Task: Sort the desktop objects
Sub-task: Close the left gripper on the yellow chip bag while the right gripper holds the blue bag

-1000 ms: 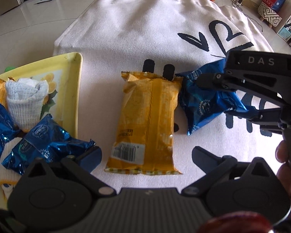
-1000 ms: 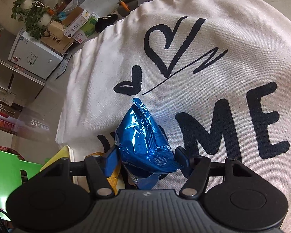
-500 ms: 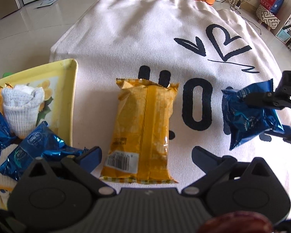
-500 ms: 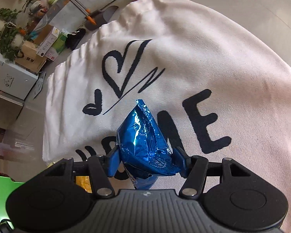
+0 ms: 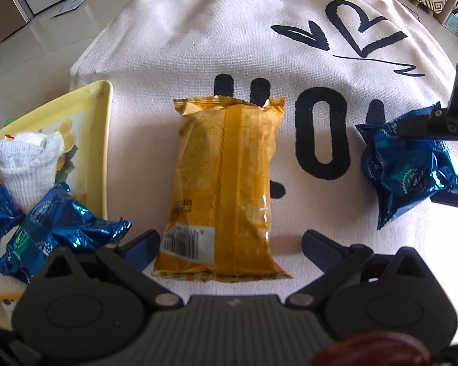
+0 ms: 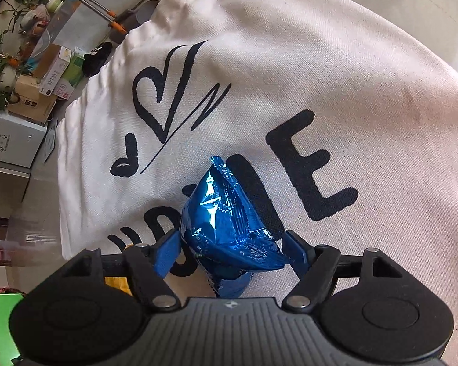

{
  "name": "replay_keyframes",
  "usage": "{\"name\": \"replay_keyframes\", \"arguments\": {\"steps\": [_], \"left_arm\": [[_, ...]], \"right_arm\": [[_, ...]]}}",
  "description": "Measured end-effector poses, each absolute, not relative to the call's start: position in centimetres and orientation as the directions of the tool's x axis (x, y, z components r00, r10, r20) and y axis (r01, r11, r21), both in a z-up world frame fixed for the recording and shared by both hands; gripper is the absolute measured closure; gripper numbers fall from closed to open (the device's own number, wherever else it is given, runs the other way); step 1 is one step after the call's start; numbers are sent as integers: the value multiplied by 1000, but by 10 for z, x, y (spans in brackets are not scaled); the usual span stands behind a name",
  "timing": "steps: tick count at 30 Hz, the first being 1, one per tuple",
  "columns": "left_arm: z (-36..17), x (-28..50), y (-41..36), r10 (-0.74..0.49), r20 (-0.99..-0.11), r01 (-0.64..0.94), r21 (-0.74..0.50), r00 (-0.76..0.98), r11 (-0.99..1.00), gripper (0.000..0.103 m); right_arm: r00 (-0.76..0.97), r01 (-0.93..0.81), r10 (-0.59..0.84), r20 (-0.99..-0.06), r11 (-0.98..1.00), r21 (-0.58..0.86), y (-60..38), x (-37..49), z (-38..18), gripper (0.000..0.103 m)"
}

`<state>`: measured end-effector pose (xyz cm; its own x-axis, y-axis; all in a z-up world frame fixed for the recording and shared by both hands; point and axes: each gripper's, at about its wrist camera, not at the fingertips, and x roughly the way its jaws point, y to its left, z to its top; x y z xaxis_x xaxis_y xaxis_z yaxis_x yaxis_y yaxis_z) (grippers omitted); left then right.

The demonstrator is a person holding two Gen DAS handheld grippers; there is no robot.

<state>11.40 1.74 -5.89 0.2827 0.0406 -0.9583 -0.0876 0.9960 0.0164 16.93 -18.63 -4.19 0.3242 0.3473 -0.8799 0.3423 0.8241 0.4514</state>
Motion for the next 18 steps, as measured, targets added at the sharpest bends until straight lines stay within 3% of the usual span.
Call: {"name": "replay_keyframes", "arguments": {"steps": [18], "left_arm": [[-58, 109, 19, 31, -952, -75, 8, 304, 997, 3]], "right_arm": [[309, 333, 341, -888, 836, 437, -182, 170, -46, 26]]}}
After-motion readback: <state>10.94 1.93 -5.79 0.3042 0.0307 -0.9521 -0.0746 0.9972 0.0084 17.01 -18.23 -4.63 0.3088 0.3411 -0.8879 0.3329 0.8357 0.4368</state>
